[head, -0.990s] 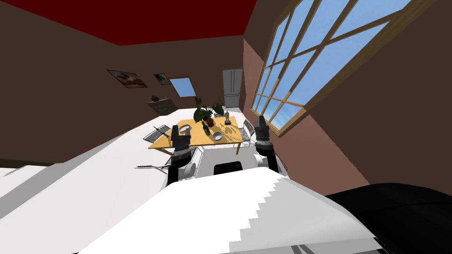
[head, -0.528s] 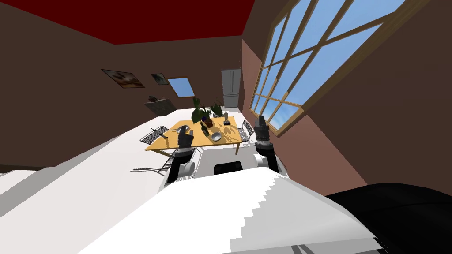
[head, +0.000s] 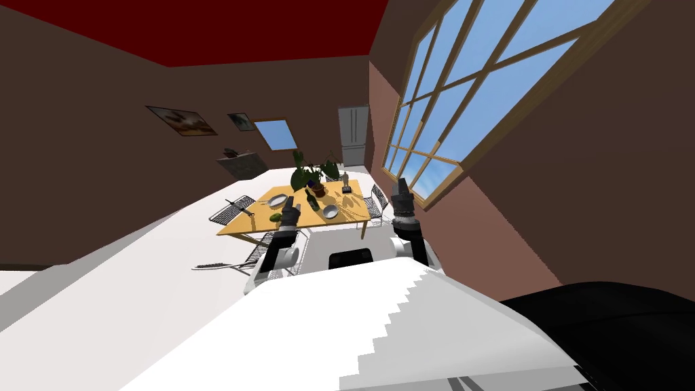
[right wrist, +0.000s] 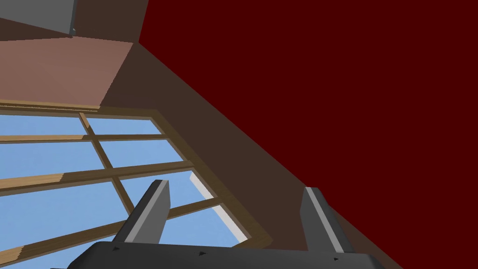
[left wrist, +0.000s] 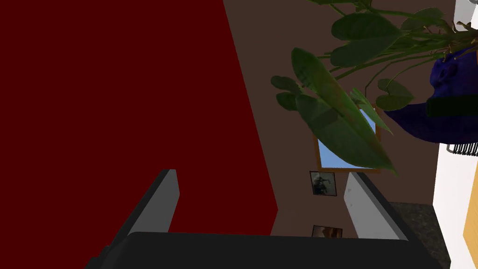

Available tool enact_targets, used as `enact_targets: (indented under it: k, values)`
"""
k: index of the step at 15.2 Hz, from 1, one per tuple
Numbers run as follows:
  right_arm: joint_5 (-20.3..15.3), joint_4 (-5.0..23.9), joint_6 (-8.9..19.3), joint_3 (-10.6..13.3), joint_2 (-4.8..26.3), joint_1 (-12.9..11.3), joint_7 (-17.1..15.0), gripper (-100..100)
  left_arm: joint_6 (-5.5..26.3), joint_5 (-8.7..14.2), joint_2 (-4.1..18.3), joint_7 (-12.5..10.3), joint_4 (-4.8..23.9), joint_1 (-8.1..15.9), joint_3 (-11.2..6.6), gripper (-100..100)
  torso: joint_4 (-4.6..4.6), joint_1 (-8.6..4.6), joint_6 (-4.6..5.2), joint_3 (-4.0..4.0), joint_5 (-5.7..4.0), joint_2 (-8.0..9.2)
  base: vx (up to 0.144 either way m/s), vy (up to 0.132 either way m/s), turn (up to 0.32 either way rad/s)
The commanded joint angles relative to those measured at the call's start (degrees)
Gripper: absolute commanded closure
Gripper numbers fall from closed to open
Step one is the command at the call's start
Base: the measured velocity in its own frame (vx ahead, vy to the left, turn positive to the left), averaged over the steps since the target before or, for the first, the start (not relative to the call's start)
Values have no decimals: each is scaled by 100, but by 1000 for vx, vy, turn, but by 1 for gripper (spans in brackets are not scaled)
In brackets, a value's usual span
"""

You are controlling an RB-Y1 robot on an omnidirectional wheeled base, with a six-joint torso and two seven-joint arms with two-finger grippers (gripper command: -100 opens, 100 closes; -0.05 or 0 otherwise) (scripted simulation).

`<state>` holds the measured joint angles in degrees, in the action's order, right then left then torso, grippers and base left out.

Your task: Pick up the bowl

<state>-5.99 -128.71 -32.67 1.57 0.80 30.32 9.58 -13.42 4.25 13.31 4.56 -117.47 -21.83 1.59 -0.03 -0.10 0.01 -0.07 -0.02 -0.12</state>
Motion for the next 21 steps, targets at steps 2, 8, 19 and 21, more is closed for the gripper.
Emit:
enact_targets:
  k: [2,8,19,21]
  values:
    - [0,0,0,0,0,0,0,0,418,18,82,92,207,134,-9,-100,0,-3,1,0,-1,-1,26,-40,-38]
    - [0,0,0,0,0,0,0,0,972,59,207,206,540,341,-42,-100,0,-1,0,-1,-1,-2,26,-30,-31]
    - [0,0,0,0,0,0,0,0,2335,170,438,515,1441,901,-129,-100,0,-5,-1,-1,-1,-1,26,-33,-37]
    - [0,0,0,0,0,0,0,0,2467,170,438,515,1441,901,-129,-100,0,-5,0,-1,-1,-1,23,-26,-34]
